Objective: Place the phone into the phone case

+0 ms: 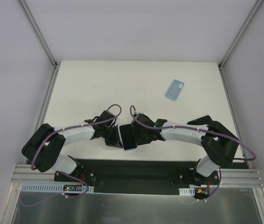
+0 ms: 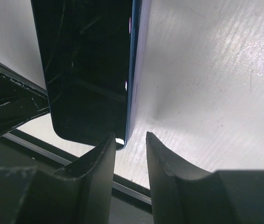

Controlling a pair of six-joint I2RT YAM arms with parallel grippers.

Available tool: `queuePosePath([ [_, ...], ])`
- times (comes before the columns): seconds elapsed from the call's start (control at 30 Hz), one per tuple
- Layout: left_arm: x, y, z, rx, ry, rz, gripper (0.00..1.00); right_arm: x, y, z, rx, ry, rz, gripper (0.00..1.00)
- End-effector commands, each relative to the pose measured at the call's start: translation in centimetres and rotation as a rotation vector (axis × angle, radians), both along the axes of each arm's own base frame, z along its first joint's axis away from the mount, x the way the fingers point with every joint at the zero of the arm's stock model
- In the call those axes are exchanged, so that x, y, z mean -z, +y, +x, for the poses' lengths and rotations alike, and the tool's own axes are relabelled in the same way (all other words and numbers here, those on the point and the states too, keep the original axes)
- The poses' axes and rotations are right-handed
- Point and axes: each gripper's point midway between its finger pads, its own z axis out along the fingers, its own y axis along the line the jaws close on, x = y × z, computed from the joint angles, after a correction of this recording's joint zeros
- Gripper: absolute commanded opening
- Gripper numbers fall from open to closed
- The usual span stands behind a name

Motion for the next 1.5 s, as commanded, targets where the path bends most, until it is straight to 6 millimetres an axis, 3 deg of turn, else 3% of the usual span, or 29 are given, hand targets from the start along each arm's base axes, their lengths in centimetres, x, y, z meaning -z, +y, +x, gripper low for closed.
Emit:
queuePosePath([
  [0.0, 0.3, 0.5, -0.4, -0.014, -0.007, 0.019, 0.00, -0.1, 0.2, 0.6, 0.027, -0.021, -0.017, 0.35],
  [0.07, 0.2, 0.7, -0.2, -0.024, -0.019, 0.031, 0.00, 0.3, 0.1, 0.6, 0.027, -0.022, -0.029, 0.35],
  [0.17, -0.5, 1.0, 0.5, -0.042, -0.041, 0.062, 0.08, 0.5, 0.3, 0.5, 0.011, -0.012, -0.024, 0.35],
  [0.33, -2.8, 1.0, 2.4, -0.041, -0.103, 0.069, 0.26, -1.7, 1.6, 0.4, -0.011, -0.015, 0.045, 0.36],
  [0.47, -4.6, 2.1, 5.7, -0.072, -0.164, 0.096, 0.31, -3.2, 1.2, 0.4, -0.030, -0.045, 0.066, 0.36],
  [0.6, -5.1, 3.5, 9.1, -0.135, -0.157, 0.070, 0.20, -3.1, -0.5, -1.1, -0.019, -0.036, 0.088, 0.36],
  [0.63, -5.3, 3.7, 9.9, -0.139, -0.169, 0.070, 0.14, -3.2, -0.3, -1.3, -0.024, -0.045, 0.106, 0.36],
  [0.77, -6.9, 3.1, 13.2, -0.114, -0.235, 0.054, 0.04, -3.2, 0.1, -2.2, -0.053, -0.046, 0.142, 0.32],
  [0.83, -7.0, 2.2, 13.0, -0.101, -0.206, 0.011, 0.02, -2.9, 0.4, -2.9, -0.071, -0.041, 0.134, 0.30],
  [0.93, -6.5, 2.6, 12.5, -0.117, -0.202, 0.022, 0.01, -2.4, 0.6, -3.0, -0.064, -0.040, 0.128, 0.29],
  [1.07, -5.5, 3.0, 11.0, -0.112, -0.164, 0.026, 0.01, -1.9, 1.4, -2.6, -0.061, -0.035, 0.121, 0.29],
  [1.27, -4.4, 2.9, 8.7, -0.095, -0.130, 0.024, 0.00, 0.4, 1.3, -1.8, -0.039, -0.009, 0.034, 0.29],
  [1.37, -3.9, 2.6, 8.2, -0.082, -0.120, 0.025, 0.00, -0.3, 1.1, -1.5, -0.020, -0.025, 0.042, 0.29],
  [1.47, -3.6, 2.1, 8.1, -0.069, -0.123, 0.021, 0.00, -2.6, 0.8, -0.9, 0.000, -0.075, 0.088, 0.31],
])
